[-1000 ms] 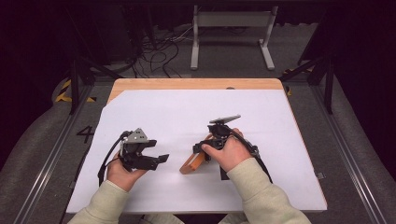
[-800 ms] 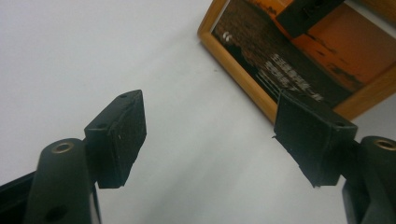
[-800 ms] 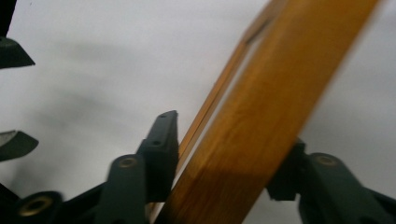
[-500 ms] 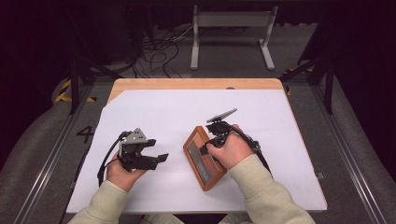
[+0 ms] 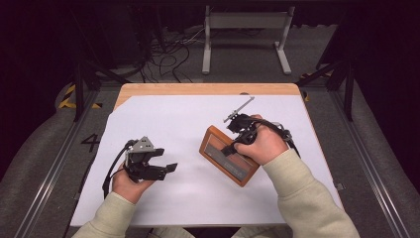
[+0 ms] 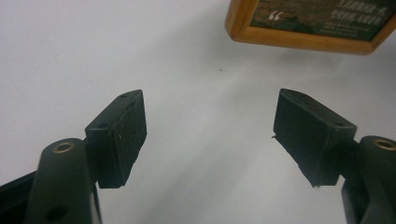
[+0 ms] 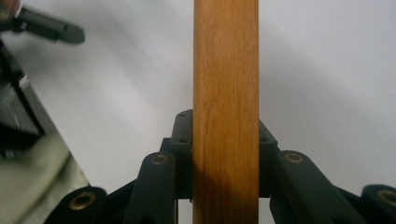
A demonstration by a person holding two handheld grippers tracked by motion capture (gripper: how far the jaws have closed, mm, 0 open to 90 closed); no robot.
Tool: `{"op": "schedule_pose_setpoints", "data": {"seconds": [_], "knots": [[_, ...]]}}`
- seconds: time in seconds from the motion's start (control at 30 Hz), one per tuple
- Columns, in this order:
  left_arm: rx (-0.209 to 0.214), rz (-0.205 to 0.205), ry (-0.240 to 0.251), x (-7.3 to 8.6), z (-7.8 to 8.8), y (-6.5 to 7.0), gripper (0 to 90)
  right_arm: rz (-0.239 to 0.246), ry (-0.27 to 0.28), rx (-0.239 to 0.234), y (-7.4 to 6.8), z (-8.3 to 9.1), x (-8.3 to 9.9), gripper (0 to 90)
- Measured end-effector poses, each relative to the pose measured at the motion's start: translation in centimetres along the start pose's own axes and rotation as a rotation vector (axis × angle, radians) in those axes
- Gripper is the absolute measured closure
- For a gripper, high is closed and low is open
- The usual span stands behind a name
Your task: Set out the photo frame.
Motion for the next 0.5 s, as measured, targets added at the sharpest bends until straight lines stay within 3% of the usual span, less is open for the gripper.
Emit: {"op": "schedule_pose_setpoints", "data": {"seconds": [0.07,0.13,0.17,0.2,0.27,0.3,0.5], "knots": [[-0.004,-0.005,0.003,0.1,0.1,-0.1,25.9,0.029,-0.013,-0.007,0.1,0.1,0.0,70.1],[-0.008,0.01,-0.001,0.3,0.3,-0.2,25.9,0.147,-0.074,-0.04,0.7,0.3,0.1,70.1],[-0.008,0.01,-0.001,0.3,0.3,-0.2,25.9,0.147,-0.074,-0.04,0.7,0.3,0.1,70.1],[-0.009,0.014,-0.001,0.4,0.3,-0.3,25.9,0.177,-0.092,-0.049,0.7,0.3,0.2,70.1],[-0.009,0.017,-0.005,0.6,0.4,-0.4,25.9,0.252,-0.129,-0.073,1.0,0.2,0.3,70.1],[-0.01,0.021,-0.006,0.7,0.4,-0.4,25.9,0.326,-0.165,-0.104,1.1,0.0,0.4,70.1],[-0.015,0.033,-0.008,1.1,0.4,-0.7,25.9,0.419,-0.212,-0.162,1.3,-1.0,0.4,70.0]]}}
Point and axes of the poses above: each handheld gripper's, and its own axes: z roughly backward along the jaws, x roughly out of its underside, y roughly to its right, the point moved 9 cm from there along -z, roughly forward along the jaws, and after that the axes turned 6 degrees about -x, right-handed, at the moved point
